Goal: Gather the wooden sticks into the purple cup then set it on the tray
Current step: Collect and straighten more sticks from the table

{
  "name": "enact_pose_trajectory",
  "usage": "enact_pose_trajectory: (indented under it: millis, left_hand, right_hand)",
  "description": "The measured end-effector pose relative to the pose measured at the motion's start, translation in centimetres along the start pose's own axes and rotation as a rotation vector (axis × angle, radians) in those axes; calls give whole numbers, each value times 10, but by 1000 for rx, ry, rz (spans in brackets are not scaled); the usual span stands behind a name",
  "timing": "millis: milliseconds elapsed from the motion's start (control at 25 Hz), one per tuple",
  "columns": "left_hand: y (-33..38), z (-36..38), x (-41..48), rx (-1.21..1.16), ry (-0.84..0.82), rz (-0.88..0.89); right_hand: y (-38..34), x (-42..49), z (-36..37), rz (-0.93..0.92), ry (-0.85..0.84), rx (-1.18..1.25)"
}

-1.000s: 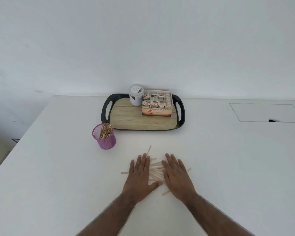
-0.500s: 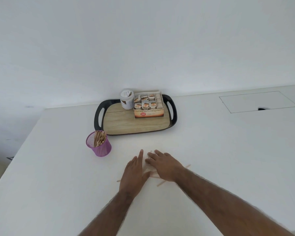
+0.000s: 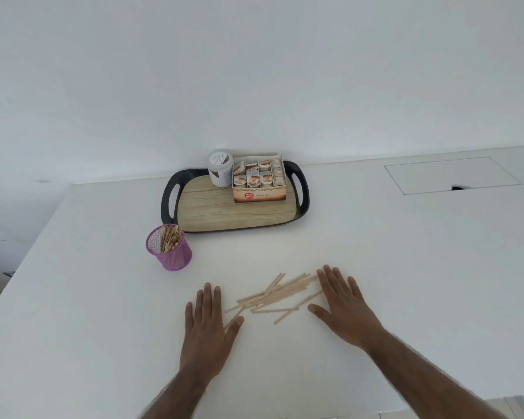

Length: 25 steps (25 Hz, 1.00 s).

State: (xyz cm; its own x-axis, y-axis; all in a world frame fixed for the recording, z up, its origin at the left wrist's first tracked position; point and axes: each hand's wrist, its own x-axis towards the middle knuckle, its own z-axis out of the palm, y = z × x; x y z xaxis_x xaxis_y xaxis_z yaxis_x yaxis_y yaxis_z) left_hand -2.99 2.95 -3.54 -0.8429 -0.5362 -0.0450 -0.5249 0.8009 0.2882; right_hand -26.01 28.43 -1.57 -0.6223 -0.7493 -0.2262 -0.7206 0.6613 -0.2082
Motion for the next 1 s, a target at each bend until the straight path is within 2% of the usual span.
enact_pose_trajectory:
  millis: [120,360,480,600,720,840,1000]
  left_hand:
    - [19,7,7,24,-3,-1]
    - [57,11,27,-9,-79,204]
    - [55,11,26,-41,-104,225]
    - [54,9,24,27,-110,195]
    - [59,4,29,-33,-59,171]
    - [59,-4,38,-108,3,167]
    - [64,-11,45,-88,51,185]
  right_hand:
    - [-31,1,10,76,31,8]
    - [-107,2,33,93,142,100]
    - [-94,18,12,-43,157,34]
    - [-76,37,-15,-173,43,-25]
    - [-77,43,-23,-300,-52,-97]
    - [-81,39,-20,-376,39,-205]
    - [-91,40,-16,-375,100,-311]
